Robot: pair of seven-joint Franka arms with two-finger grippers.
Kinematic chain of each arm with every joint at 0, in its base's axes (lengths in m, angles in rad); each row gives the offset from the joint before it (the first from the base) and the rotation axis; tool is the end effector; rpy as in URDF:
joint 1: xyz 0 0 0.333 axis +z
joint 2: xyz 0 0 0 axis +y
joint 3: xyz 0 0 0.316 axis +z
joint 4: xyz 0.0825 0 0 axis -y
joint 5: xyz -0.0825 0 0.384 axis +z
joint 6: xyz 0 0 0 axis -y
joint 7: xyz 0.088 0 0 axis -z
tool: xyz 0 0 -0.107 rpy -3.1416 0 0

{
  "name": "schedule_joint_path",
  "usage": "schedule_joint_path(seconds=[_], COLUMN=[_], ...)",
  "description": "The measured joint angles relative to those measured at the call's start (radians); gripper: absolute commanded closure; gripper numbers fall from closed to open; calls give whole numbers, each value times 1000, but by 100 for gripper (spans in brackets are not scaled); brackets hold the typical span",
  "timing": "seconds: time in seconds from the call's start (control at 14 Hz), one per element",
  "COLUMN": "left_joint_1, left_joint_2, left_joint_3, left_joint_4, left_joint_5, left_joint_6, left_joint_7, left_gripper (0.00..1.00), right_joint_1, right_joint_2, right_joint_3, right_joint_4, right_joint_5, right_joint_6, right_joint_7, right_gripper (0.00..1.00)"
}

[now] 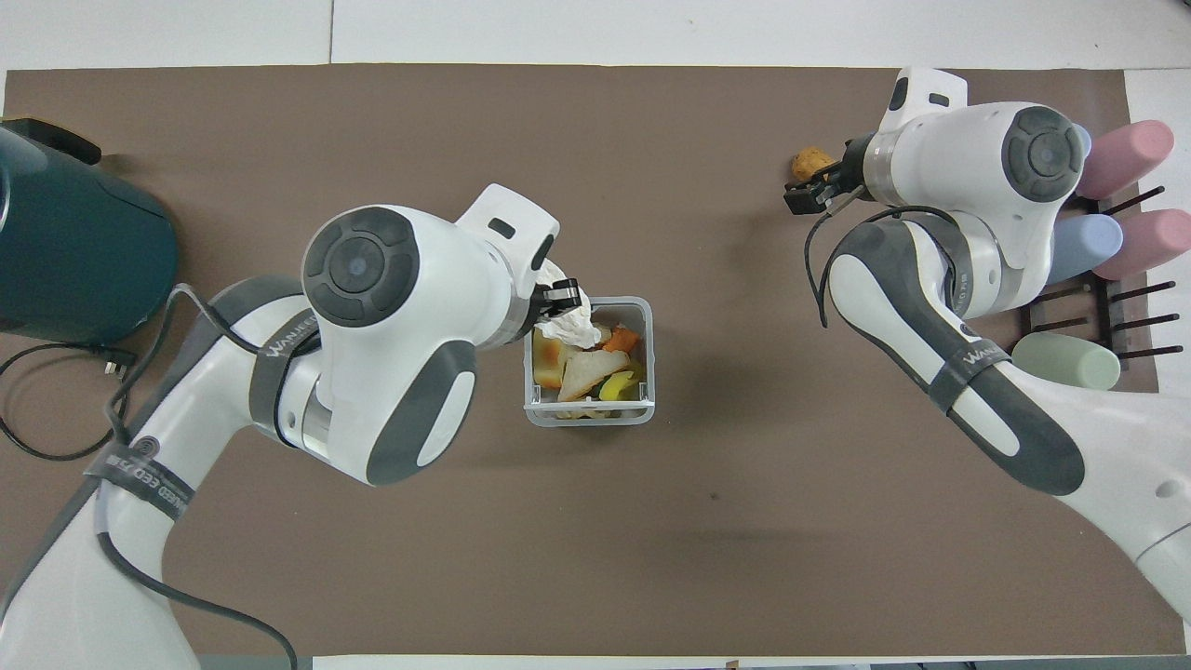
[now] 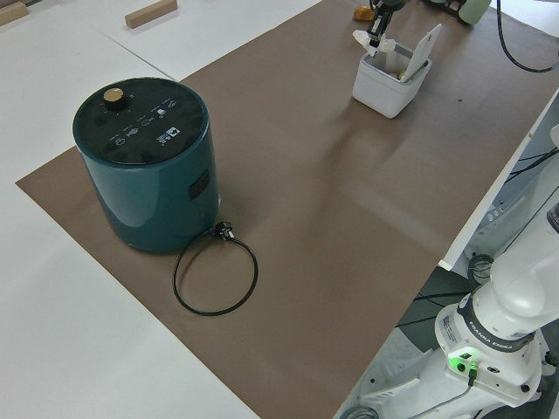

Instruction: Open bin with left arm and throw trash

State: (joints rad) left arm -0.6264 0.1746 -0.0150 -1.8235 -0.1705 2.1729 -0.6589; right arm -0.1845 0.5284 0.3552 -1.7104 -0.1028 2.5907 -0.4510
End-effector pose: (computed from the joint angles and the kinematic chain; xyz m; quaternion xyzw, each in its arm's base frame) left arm 0.4974 -0.3790 0.4563 0.9921 0.0508 0.0236 0.1126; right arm 0.6970 0.0886 0.3407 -0.9335 -0.2989 -0.1968 0.0202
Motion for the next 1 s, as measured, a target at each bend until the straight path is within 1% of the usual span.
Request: schedule_joint_path(seconds=[0.07, 0.14, 0.21, 0.29, 0.36, 0.43, 0.5, 0.64, 0.71, 0.79, 0.93, 1.0], left_joint_1=[-21, -38, -49, -53, -54, -54, -54, -54, -54, -53, -45, -30], left_joint_2=[1, 1, 1, 1, 0, 0, -1, -2, -4, -6, -17, -27], left_joint_3=[-1, -2, -1, -2, -2, -1, 0, 0, 1, 5, 19, 26], left_joint_4=[-7, -15, -24, -30, -34, -36, -38, -39, -39, -39, -38, -37], left_joint_5=[-1, -3, -4, -4, -4, -4, -4, -5, -5, -5, -3, 2], left_joint_6=[0, 0, 0, 0, -1, -2, -5, -16, -23, -28, -31, -39], left_joint_7=[-7, -9, -10, -11, -11, -10, -10, -10, -10, -10, -5, 7], left_gripper=[100, 72, 9, 0, 0, 0, 0, 0, 0, 0, 0, 0], right_joint_1=[-2, -6, -9, -13, -17, -22, -26, -30, -31, -32, -38, -42], right_joint_2=[22, 39, 50, 57, 64, 69, 73, 79, 80, 81, 82, 82], right_joint_3=[0, 0, 0, 0, 0, 0, 0, 0, 0, 0, 0, 0], right_joint_4=[0, 0, 0, 0, 0, 0, 0, -2, -4, -8, -18, -22], right_joint_5=[-1, -2, -2, -2, -2, -2, -2, -2, -2, -2, -2, -2], right_joint_6=[33, 54, 66, 77, 87, 90, 91, 91, 91, 92, 100, 101], right_joint_7=[-9, -14, -20, -28, -30, -31, -31, -32, -32, -32, -32, -32], right_gripper=[0, 0, 0, 0, 2, 8, 13, 16, 21, 33, 60, 80])
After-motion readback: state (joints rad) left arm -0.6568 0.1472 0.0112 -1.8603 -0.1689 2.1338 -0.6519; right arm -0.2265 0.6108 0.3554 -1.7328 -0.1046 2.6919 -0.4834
